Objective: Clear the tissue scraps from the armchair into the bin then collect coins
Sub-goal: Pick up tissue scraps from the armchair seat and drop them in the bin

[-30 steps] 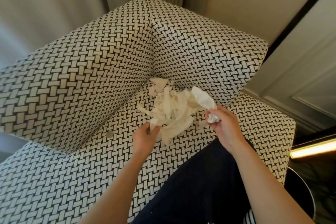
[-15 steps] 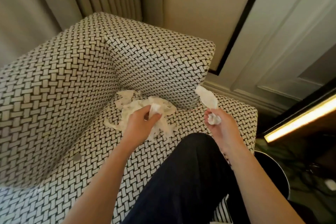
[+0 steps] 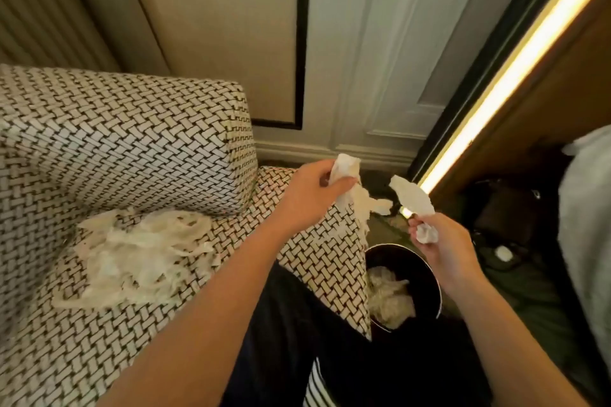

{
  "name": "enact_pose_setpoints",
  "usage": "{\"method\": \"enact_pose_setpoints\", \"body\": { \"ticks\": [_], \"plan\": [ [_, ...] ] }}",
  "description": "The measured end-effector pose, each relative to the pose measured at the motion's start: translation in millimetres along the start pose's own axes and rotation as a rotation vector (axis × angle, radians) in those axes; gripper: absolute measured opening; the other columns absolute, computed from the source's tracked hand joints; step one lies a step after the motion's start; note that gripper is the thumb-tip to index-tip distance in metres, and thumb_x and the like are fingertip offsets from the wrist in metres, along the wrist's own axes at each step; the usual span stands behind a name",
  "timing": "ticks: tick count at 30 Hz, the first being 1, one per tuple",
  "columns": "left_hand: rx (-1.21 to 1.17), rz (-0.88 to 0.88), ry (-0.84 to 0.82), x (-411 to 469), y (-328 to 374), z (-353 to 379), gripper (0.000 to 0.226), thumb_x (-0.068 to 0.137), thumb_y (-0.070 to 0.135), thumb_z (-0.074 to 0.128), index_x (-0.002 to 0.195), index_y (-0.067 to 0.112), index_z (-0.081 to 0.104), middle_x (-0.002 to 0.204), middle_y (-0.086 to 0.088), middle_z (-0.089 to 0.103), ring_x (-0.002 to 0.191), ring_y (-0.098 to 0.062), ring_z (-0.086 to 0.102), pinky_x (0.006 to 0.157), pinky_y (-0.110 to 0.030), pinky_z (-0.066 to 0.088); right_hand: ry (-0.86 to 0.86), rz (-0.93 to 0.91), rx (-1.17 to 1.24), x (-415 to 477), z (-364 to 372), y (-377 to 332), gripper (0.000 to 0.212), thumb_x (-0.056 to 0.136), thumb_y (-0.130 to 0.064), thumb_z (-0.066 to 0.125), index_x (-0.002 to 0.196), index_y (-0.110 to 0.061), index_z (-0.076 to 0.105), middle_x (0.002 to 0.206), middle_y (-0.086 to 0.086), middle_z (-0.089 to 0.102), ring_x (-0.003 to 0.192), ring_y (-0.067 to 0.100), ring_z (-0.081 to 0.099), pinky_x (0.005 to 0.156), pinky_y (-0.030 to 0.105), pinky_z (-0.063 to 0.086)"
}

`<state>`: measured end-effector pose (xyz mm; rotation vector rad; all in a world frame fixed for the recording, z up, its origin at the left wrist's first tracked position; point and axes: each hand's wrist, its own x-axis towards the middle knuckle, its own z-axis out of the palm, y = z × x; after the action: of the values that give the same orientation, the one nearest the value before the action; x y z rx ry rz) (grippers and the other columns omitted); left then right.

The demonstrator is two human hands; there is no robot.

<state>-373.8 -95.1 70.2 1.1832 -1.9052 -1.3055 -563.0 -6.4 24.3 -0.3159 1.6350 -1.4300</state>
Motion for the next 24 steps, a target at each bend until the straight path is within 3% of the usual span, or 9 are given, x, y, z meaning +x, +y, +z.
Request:
{"method": "enact_pose_setpoints", "body": {
  "ticks": [5,9,13,17,20,22,24],
  "plan": [
    [-0.173,-0.186,-0.067,33.3,0.4,69.2,0.032,0.094,0.027,0.053,0.124,0.015,0.057,0.111,0.003,0.064,0.095,-0.006,0.059,0.063,-0.011,0.045,0.087,0.05,0.024,18.1,-42.9,1.0,0.011,0.091,-0.007,0.053,0.088,-0.006,0.063,0.097,0.009,0.058,0.094,0.017,0.058,0.087,0.03,0.049],
    [-0.241,-0.418,-0.131,49.3,-16.9,127.6,0.035,0.094,0.026,0.053,0.126,0.012,0.055,0.12,-0.004,0.062,0.103,-0.017,0.059,0.075,-0.022,0.045,0.176,0.15,0.021,31.0,-74.5,16.8,0.01,0.09,-0.003,0.054,0.096,0.001,0.06,0.093,0.009,0.057,0.088,0.015,0.058,0.076,0.024,0.051],
    [-0.242,-0.606,-0.175,52.1,-39.1,164.0,0.039,0.092,0.028,0.056,0.126,0.01,0.056,0.121,-0.007,0.061,0.107,-0.021,0.059,0.082,-0.028,0.046,0.155,0.173,-0.076,38.0,-89.5,35.3,0.01,0.09,0.007,0.048,0.096,0.004,0.055,0.077,0.008,0.053,0.065,0.012,0.055,0.056,0.015,0.051],
    [-0.264,-0.749,-0.205,50.5,-49.5,179.1,0.05,0.088,0.035,0.06,0.13,0.01,0.051,0.12,-0.007,0.06,0.107,-0.022,0.058,0.082,-0.032,0.046,0.163,0.312,-0.073,44.5,-95.9,50.7,0.01,0.088,0.006,0.053,0.096,0.006,0.06,0.084,0.012,0.056,0.08,0.016,0.055,0.083,0.032,0.051],
    [-0.309,-0.836,-0.264,45.0,-50.2,181.4,0.058,0.086,0.039,0.062,0.132,0.009,0.045,0.122,-0.007,0.057,0.108,-0.021,0.056,0.087,-0.034,0.049,0.099,0.36,-0.139,46.0,-97.2,58.0,0.01,0.09,0.003,0.053,0.085,0.005,0.06,0.082,0.014,0.057,0.083,0.021,0.056,0.095,0.041,0.048],
    [-0.34,-0.868,-0.291,41.5,-51.8,178.9,0.06,0.088,0.038,0.061,0.136,0.009,0.038,0.126,-0.008,0.052,0.112,-0.021,0.054,0.09,-0.035,0.049,0.062,0.373,-0.206,47.7,-97.1,60.6,0.011,0.091,-0.001,0.053,0.086,0.002,0.062,0.086,0.015,0.058,0.09,0.024,0.056,0.097,0.042,0.048],
    [-0.335,-0.885,-0.302,38.2,-53.0,174.2,0.058,0.09,0.035,0.058,0.137,0.009,0.034,0.13,-0.009,0.048,0.114,-0.021,0.052,0.089,-0.035,0.047,0.025,0.395,-0.226,49.2,-95.9,60.5,0.015,0.092,-0.006,0.054,0.101,0.003,0.06,0.097,0.017,0.06,0.092,0.025,0.059,0.088,0.038,0.052]
  ]
}}
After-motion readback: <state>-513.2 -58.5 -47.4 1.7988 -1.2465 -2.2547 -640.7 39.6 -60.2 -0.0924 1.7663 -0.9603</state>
